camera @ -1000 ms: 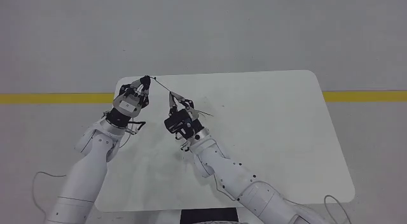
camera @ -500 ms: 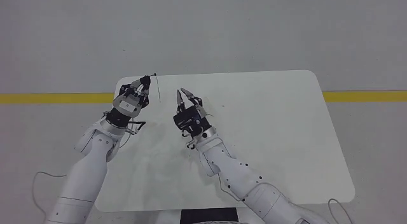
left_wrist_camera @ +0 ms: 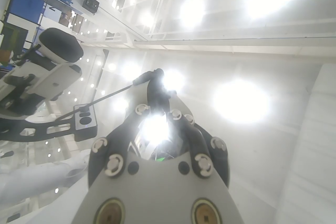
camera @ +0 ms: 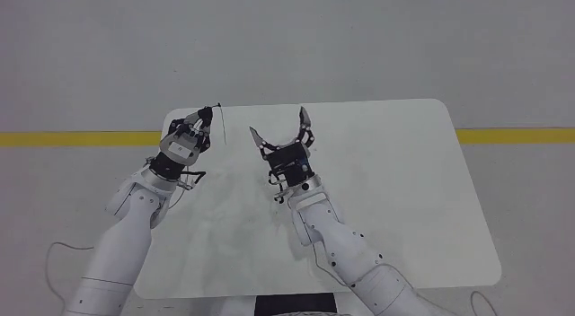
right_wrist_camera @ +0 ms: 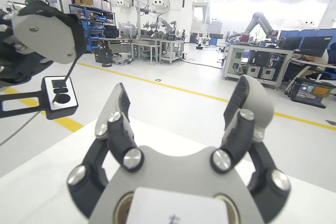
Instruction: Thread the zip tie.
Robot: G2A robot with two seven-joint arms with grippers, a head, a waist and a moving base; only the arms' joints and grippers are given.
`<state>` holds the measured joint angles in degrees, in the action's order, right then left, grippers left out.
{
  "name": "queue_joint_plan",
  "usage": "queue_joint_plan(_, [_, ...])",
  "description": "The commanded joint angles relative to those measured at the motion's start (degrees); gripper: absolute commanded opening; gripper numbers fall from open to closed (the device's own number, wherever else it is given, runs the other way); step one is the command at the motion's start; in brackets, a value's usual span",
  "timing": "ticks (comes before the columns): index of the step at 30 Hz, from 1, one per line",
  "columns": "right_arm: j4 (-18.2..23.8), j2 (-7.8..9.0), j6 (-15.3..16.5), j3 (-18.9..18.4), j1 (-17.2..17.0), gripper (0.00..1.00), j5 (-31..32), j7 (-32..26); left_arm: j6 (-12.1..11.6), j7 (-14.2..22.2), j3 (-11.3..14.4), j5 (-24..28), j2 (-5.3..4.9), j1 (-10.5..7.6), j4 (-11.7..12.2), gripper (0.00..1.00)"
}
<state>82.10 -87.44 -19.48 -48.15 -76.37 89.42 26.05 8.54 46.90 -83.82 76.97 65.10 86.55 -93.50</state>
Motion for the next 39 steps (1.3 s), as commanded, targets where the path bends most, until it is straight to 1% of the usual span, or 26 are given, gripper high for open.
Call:
queue_joint_plan(1, [0.00, 0.00, 0.00, 0.00, 0.00, 1.00, 0.00, 0.00, 0.00, 0.00, 0.00, 0.00, 0.00, 0.00, 0.00, 0.00])
queue_joint_plan(3, [0.93, 0.17, 0.53, -1.31, -0.35, 1.00, -0.84, -0.44, -0.07, -0.68, 0.21, -0.29, 0.04, -0.10, -0.36, 0.00])
queue_joint_plan(4, [1.57, 0.34, 1.21, -2.24, -0.67, 1.00, -1.41, -0.45, 0.41, -0.32, 0.39, -0.60, 0.02, -0.13, -0.63, 0.00])
queue_joint_plan(7, [4.66, 1.03, 3.98, -6.08, -2.48, 1.00, -4.67, -0.52, 1.55, 2.35, 0.44, -2.42, -0.17, -0.19, -0.95, 0.00])
queue_joint_plan(9, [7.06, 1.57, 5.38, -8.86, -4.12, 1.00, -6.06, -0.59, 2.32, 3.90, 0.77, -2.66, -0.20, -0.04, -1.01, 0.00])
queue_joint_plan(11, [8.99, 1.99, 6.67, -10.85, -5.48, 1.00, -6.84, -0.80, 3.19, 5.16, 1.18, -3.00, -0.25, 0.10, -1.05, 0.00])
queue_joint_plan(12, [10.49, 2.15, 7.41, -12.11, -6.52, 1.00, -8.75, -0.99, 3.89, 6.08, 1.53, -2.42, -0.22, 0.18, -1.05, 0.00])
queue_joint_plan(14, [12.30, 2.36, 8.66, -13.65, -7.69, 1.00, -10.89, -1.18, 4.81, 7.32, 1.85, -2.56, -0.27, 0.05, -0.98, 0.00])
queue_joint_plan(17, [14.42, 2.65, 9.78, -15.92, -9.26, 1.00, -13.40, -1.50, 5.77, 9.23, 2.40, -5.18, -0.47, -0.39, -0.78, 0.00])
queue_joint_plan(19, [15.88, 2.79, 10.15, -17.15, -10.23, 1.00, -14.83, -1.90, 6.62, 9.85, 2.91, -4.11, -0.41, -0.71, -0.61, 0.00])
queue_joint_plan(22, [17.67, 2.88, 10.54, -18.22, -11.64, 1.00, -16.93, -1.91, 7.86, 10.73, 3.74, -4.34, -0.43, -1.51, -0.77, 0.00])
queue_joint_plan(33, [17.67, 2.88, 10.54, -18.22, -11.64, 1.00, -16.93, -1.91, 7.86, 10.73, 3.74, -4.34, -0.43, -1.51, -0.77, 0.00])
queue_joint_plan(35, [17.67, 2.88, 10.54, -18.22, -11.64, 1.00, -16.93, -1.91, 7.89, 10.42, 4.25, -6.42, -0.51, -1.83, -1.45, 0.00])
queue_joint_plan(38, [17.67, 2.88, 10.54, -18.22, -11.64, 1.00, -16.93, -1.91, 8.33, 12.43, 4.68, -8.68, -0.72, -2.57, -1.91, 0.00])
queue_joint_plan(39, [17.67, 2.88, 10.54, -18.22, -11.64, 1.00, -16.93, -1.91, 8.52, 13.21, 4.75, -9.32, -0.81, -2.85, -1.56, 0.00])
